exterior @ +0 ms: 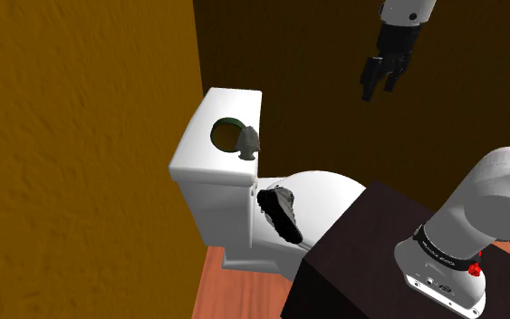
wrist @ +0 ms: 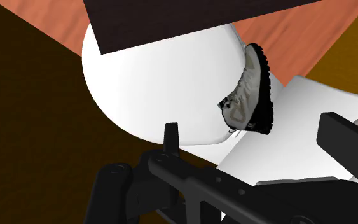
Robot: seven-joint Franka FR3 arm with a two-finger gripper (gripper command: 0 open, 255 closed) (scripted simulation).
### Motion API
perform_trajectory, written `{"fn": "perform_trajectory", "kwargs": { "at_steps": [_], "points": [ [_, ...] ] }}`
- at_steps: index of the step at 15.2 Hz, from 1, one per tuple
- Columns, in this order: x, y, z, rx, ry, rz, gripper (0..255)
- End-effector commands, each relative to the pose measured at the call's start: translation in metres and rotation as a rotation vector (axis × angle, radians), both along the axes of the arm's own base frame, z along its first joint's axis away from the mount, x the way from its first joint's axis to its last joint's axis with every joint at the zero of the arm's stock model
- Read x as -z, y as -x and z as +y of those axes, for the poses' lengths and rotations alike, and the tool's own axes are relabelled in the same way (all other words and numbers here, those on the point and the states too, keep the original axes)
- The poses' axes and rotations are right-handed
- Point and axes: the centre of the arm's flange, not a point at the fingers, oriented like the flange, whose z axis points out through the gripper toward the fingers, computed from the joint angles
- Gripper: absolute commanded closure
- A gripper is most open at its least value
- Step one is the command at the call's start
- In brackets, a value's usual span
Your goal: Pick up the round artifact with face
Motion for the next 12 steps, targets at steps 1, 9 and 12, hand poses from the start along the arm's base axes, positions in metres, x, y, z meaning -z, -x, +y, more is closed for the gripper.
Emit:
{"fn": "perform_trajectory", "kwargs": {
  "at_steps": [1, 9, 12],
  "points": [
    [0.000, 0.000, 0.000, 0.000, 0.000, 0.000, 0],
    [0.011, -0.081, 0.075, -0.126, 0.023, 0.029, 0],
    [0.016, -0.109, 0.105, -0.173, 0.031, 0.041, 0]
  ]
}}
